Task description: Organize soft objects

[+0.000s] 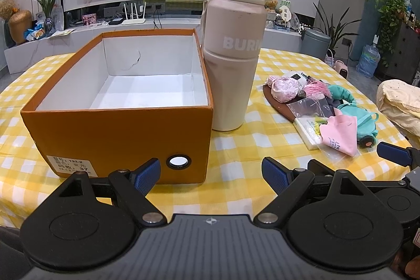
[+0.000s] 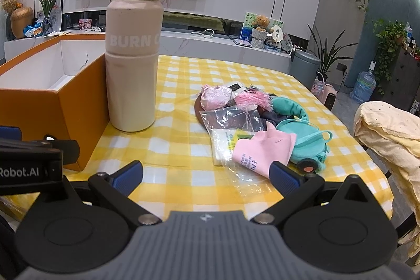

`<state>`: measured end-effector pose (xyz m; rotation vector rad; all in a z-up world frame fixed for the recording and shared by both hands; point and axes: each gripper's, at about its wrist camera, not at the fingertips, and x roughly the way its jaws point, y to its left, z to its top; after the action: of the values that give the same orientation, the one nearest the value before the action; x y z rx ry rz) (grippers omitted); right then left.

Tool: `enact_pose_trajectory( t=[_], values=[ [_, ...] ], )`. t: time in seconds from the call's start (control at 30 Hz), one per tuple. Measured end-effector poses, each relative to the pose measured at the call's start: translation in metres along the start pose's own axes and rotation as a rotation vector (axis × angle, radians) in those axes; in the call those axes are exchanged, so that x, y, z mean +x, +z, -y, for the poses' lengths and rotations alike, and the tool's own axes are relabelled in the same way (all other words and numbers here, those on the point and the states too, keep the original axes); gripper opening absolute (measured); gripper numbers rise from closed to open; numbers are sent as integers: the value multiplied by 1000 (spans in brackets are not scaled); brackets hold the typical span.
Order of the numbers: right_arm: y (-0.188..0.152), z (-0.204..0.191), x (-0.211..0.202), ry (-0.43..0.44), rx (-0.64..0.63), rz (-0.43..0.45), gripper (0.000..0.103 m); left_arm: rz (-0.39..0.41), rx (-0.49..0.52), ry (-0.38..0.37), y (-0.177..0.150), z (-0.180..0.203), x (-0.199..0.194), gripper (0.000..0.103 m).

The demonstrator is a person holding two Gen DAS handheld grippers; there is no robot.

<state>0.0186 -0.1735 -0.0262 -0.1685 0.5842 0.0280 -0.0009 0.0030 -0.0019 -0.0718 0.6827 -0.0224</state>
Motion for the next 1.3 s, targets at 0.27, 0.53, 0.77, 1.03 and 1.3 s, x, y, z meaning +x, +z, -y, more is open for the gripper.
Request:
enact_pose_trajectory(
  t=[0.27,0.53,0.77,1.03,1.3],
  values=[
    [0,0,0,-2,-7,-2,100,-11,-1,-1,0,0,1,101],
    [2,5,0,19,24,6,100,-15,-4,-6,7,3,-2,101],
    [4,31,26,-8,126,-52,100,-21,20,-44,16,7,-6,99],
    [14,77,74,-79,200,-104,100,-35,19,-92,18,5,-2,99],
    [22,113,117,-69,265,-202,90,-69,54,-96,11,13,6,98]
  ],
)
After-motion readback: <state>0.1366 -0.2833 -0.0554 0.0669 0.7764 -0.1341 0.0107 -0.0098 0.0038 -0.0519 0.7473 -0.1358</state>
